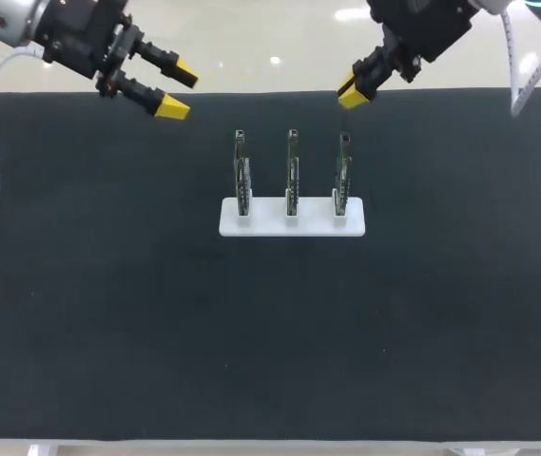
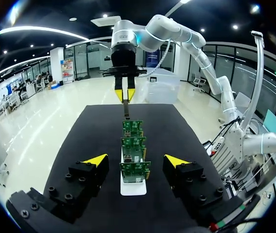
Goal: Pick up the optical module with the left hand, and insert it into the network port with the right hand.
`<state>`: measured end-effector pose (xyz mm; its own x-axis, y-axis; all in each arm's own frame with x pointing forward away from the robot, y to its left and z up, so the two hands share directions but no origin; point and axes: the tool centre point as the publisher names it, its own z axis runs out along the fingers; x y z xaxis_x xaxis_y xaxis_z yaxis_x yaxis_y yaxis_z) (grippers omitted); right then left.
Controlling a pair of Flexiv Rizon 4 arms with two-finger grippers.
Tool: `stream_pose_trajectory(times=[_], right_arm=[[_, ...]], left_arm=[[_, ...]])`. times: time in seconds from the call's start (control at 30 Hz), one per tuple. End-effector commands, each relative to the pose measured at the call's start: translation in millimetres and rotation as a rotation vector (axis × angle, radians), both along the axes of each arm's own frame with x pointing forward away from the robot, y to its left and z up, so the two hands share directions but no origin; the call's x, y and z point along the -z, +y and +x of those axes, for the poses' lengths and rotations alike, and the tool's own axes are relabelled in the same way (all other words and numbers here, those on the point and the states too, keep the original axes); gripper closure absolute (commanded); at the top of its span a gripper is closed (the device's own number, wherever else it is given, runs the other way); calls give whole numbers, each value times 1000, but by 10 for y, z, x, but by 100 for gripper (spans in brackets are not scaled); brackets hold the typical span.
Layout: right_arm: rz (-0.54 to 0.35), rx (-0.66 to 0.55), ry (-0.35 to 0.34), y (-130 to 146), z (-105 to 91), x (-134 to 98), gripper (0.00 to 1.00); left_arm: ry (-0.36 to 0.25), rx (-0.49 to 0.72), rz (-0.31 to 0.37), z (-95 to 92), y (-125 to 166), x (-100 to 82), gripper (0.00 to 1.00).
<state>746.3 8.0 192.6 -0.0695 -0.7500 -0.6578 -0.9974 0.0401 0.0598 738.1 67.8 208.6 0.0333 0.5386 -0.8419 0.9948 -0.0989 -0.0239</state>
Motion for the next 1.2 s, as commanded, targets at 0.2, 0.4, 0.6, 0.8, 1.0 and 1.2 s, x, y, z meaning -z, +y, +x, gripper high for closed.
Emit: stream_pose_trajectory(times=[0.2,0.4,0.6,0.8,1.0,1.2], right_arm=[[10,9,-15,-40,-75,51,100],[11,10,-17,-48,-87,58,100],[12,9,-20,-54,-84,66,100],[14,5,-23,-63,-75,87,100],[11,6,-26,-71,-74,91,100],[14,6,-31,-78,-68,103,100]], left_arm=[[2,1,3,10,-6,-2,0],[2,1,3,10,-6,-2,0],[2,1,3,10,-6,-2,0],[2,1,3,10,-6,-2,0],[2,1,3,10,-6,-2,0],[2,1,3,10,-6,-2,0]])
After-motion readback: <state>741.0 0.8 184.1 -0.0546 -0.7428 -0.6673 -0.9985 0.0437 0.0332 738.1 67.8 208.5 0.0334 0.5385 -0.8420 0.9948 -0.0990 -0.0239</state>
